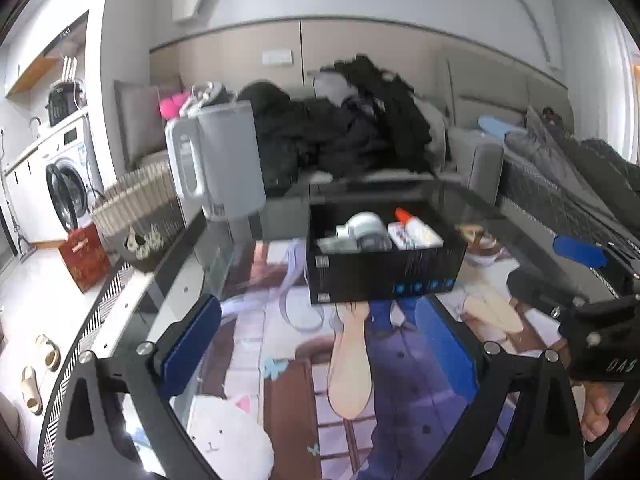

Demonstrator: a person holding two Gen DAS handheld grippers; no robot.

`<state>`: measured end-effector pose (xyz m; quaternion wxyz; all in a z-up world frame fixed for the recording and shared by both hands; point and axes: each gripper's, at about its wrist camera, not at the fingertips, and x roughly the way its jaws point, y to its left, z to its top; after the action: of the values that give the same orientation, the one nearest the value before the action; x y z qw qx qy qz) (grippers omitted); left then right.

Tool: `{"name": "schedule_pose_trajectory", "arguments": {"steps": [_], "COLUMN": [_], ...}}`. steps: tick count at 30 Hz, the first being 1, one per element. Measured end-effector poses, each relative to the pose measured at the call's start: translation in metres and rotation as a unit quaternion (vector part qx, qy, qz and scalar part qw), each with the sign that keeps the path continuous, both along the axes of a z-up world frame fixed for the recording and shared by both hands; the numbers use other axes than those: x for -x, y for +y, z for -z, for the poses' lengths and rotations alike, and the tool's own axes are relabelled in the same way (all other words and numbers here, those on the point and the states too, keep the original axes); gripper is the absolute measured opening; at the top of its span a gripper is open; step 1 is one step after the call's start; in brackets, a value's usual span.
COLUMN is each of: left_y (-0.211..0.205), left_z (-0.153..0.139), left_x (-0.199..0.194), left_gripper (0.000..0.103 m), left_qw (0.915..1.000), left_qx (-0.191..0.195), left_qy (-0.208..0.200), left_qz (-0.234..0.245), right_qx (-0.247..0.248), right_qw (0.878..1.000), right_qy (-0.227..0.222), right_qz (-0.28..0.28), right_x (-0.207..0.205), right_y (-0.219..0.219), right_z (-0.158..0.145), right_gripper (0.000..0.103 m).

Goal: Organize rigid objects

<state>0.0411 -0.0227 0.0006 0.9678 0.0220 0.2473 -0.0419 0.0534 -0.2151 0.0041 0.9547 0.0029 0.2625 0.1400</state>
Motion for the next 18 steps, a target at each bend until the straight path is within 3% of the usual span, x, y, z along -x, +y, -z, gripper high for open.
{"name": "schedule_pose_trajectory", "arguments": {"steps": [4, 9, 18], "left_y": [0.0024, 0.0081, 0.0049], "left_z": [-0.0088, -0.009, -0.0072], "left_x": [0.0085, 0.0053, 0.0055], "left_gripper": [0.103, 0.103, 0.103], "left_qw": [0.999, 0.9993, 0.9991], "left_qx": [-0.008, 0.019, 0.019], "left_qy": [-0.039, -0.023, -0.026], "left_qz": [-0.021, -0.025, -0.028], "right_qx": [0.012, 0.003, 0.003], "right_qw": [1.0, 1.0, 1.0], "right_qy": [-0.018, 0.003, -0.007], "right_qz": [0.011, 0.023, 0.019], "right_x": [0.0041, 0.0029, 0.0057], "right_y": [0.0021, -0.0015, -0.0022], "right_z": [-0.003, 0.003, 0.0015], "right_gripper": [0.102, 0.102, 0.102]}}
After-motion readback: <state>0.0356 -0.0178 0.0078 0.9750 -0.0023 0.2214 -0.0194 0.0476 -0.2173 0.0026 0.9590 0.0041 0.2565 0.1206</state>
